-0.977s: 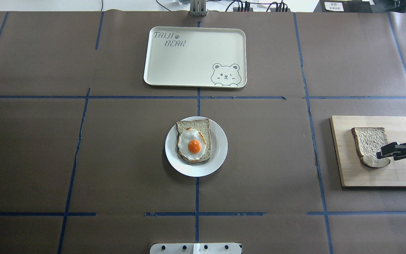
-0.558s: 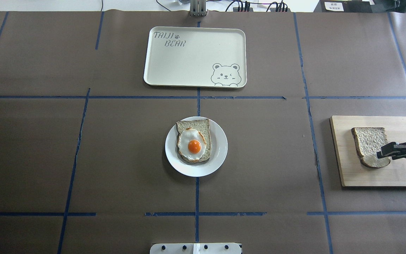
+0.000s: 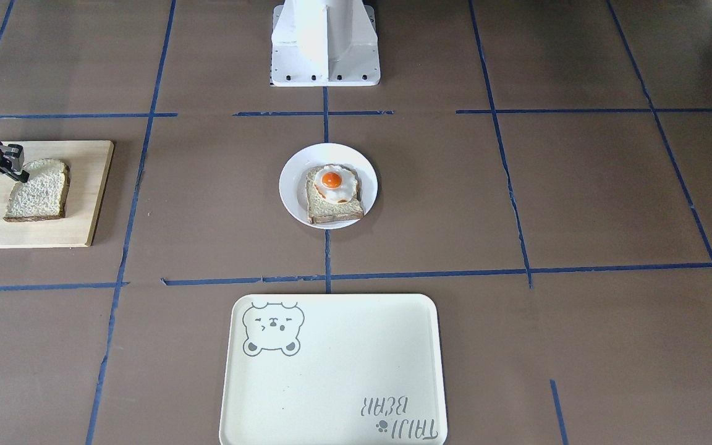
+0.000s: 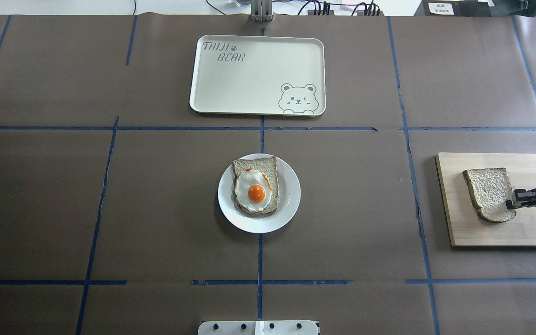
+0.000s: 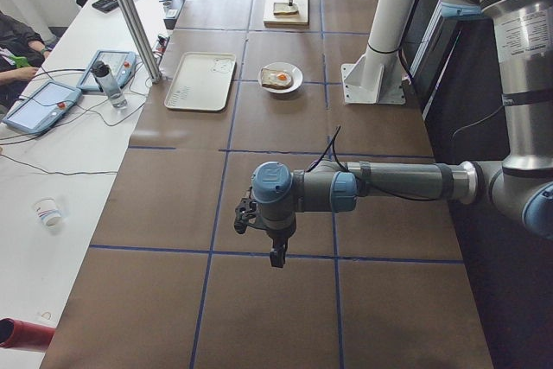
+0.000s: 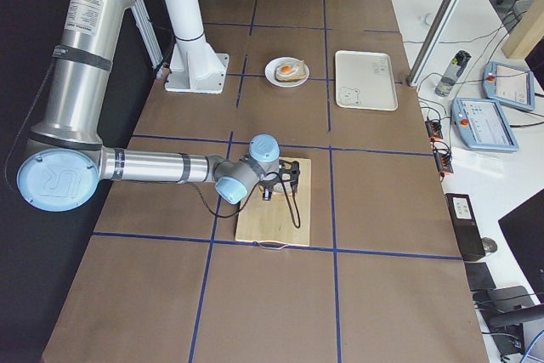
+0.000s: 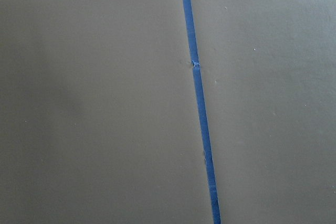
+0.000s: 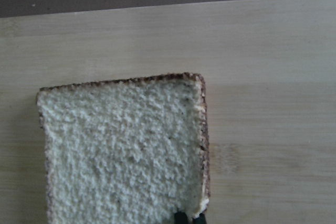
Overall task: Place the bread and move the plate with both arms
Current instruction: 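Lower the right gripper onto the bread slice on the bamboo board and grasp it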
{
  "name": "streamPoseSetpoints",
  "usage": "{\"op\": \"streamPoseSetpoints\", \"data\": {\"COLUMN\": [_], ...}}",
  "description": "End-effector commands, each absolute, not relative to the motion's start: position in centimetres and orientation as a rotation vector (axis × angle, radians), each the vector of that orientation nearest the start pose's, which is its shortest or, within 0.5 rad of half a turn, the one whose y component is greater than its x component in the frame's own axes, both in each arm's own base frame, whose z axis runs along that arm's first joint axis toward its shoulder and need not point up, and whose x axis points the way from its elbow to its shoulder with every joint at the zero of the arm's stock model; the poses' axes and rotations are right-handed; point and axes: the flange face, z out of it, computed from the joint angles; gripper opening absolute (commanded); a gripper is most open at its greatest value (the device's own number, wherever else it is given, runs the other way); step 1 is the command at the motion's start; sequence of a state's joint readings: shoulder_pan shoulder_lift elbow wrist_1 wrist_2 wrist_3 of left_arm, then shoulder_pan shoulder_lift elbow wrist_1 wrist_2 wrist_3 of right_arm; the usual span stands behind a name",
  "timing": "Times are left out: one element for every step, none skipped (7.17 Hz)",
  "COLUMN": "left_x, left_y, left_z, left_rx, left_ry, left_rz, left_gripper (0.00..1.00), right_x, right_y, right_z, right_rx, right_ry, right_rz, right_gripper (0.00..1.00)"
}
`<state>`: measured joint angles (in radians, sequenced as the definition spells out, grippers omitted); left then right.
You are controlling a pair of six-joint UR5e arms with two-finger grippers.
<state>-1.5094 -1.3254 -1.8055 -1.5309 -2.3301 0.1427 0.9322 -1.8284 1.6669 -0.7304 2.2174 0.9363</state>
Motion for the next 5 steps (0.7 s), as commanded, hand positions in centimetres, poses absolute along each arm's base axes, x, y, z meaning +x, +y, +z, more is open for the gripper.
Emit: {"op": "streamPoseSetpoints", "data": {"left_x": [-4.1,-4.1,-4.1,-4.1,-4.1], "left_y": [-38.8,-38.8,-38.8,-38.8,-38.9], "left_z": [65.6,65.7,65.7,65.7,65.6], "left_rx": [-0.017,-0.019,-0.019,-0.019,-0.017], "left_ry": [0.762,0.762,0.762,0.762,0.762], "left_rz": [0.175,0.174,0.174,0.174,0.175], "left_gripper": [1.00,1.00,1.00,1.00,1.00], "right_x": [-18.4,-18.4,-18.2,-18.3,-18.5], "right_y": [-37.0,-37.0,-37.1,-37.1,-37.0], "right_z": [63.3,63.1,62.0,60.7,58.6], "right_rx": [0.025,0.026,0.045,0.055,0.067], "right_ry": [-0.903,-0.908,-0.919,-0.940,-0.973], "right_rz": [0.058,0.058,0.049,0.036,0.022], "right_gripper": [0.00,0.00,0.00,0.00,0.00]}}
